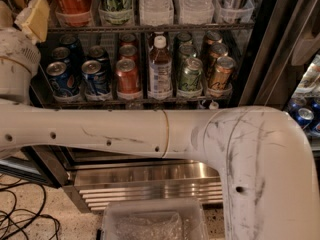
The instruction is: Pick orange can from top shelf of fridge
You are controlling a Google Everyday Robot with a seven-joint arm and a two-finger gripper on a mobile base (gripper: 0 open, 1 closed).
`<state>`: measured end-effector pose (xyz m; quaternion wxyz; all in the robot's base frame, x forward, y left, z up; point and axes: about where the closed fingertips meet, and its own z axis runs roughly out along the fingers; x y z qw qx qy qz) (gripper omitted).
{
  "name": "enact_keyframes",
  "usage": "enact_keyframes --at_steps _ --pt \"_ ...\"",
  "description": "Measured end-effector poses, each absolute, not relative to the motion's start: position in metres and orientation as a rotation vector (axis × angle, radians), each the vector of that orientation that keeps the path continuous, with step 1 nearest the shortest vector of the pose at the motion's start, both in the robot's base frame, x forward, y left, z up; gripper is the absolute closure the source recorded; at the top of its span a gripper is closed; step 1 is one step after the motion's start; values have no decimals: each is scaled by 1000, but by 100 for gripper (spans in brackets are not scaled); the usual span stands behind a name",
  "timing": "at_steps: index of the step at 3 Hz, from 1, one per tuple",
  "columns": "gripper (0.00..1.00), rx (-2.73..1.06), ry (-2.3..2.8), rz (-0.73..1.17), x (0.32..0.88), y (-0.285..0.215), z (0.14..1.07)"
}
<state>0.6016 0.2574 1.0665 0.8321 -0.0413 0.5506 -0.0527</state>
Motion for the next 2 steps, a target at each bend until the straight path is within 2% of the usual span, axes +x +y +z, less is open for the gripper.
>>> enact_keyframes --at_steps 2 --pt "36 -122 1202 -114 616 259 1063"
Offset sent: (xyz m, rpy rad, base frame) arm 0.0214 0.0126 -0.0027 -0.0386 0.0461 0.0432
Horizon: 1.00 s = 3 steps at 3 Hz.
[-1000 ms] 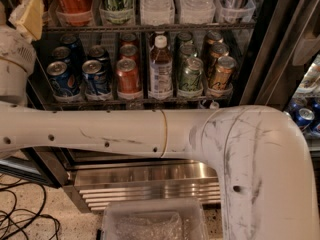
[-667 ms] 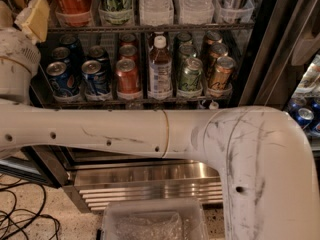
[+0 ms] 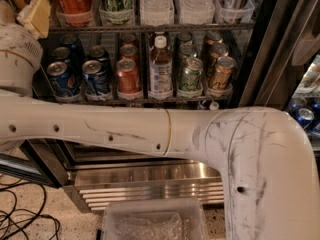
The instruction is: Pick orange can from top shelf of fridge
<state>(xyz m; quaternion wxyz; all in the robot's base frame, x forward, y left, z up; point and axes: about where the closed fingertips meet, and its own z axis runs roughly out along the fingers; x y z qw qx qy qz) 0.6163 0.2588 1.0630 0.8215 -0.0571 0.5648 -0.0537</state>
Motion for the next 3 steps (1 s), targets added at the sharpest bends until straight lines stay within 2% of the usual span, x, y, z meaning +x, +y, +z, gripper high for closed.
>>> enact_keyframes --at_steps 1,2,3 --pt "37 -130 1169 -76 632 278 1078" --pt "37 -116 1178 -80 641 274 1078" --pt "43 -110 1189 -77 651 271 1078"
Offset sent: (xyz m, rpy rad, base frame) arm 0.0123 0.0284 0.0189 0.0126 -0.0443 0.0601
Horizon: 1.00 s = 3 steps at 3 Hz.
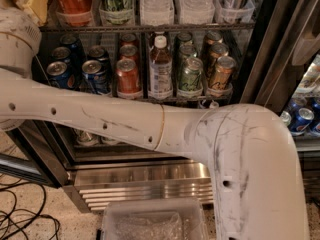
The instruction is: Pick orange can from top shelf of fridge
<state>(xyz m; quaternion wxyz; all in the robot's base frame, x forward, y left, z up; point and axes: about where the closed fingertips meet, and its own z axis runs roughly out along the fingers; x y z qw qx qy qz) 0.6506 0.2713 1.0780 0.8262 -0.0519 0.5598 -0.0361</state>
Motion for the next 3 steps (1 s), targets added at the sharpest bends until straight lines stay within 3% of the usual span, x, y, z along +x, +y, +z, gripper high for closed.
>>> enact_keyframes --at_steps 3 --pt "100 -116 1209 -64 663 264 1076"
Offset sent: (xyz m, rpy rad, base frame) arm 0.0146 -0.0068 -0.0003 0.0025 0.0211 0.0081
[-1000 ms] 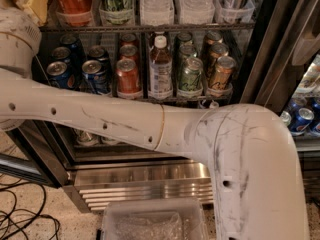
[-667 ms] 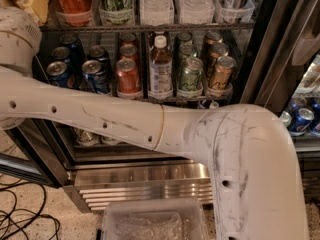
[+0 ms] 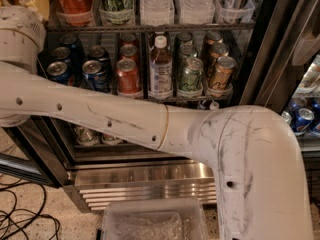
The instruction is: Pick orange can from top shelf of fridge
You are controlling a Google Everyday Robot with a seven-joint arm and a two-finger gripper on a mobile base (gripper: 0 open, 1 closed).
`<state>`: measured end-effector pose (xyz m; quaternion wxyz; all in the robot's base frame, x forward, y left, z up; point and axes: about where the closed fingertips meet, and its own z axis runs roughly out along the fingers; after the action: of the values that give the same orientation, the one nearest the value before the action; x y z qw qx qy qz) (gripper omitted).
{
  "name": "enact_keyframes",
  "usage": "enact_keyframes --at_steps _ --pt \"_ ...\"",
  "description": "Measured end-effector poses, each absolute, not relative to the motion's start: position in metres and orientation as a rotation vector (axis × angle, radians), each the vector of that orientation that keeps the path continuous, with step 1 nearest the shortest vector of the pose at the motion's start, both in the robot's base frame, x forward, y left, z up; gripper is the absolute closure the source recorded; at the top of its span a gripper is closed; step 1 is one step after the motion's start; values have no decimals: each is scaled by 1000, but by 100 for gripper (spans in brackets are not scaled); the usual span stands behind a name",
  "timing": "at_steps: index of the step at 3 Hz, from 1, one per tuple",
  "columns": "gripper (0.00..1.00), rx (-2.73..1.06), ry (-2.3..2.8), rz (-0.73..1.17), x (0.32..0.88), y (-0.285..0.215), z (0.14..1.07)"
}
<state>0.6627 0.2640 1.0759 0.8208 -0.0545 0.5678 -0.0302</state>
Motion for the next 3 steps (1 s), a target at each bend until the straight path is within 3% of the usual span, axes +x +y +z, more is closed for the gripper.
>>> enact_keyframes --at_steps 3 --pt "100 -199 1062 -51 638 270 1135"
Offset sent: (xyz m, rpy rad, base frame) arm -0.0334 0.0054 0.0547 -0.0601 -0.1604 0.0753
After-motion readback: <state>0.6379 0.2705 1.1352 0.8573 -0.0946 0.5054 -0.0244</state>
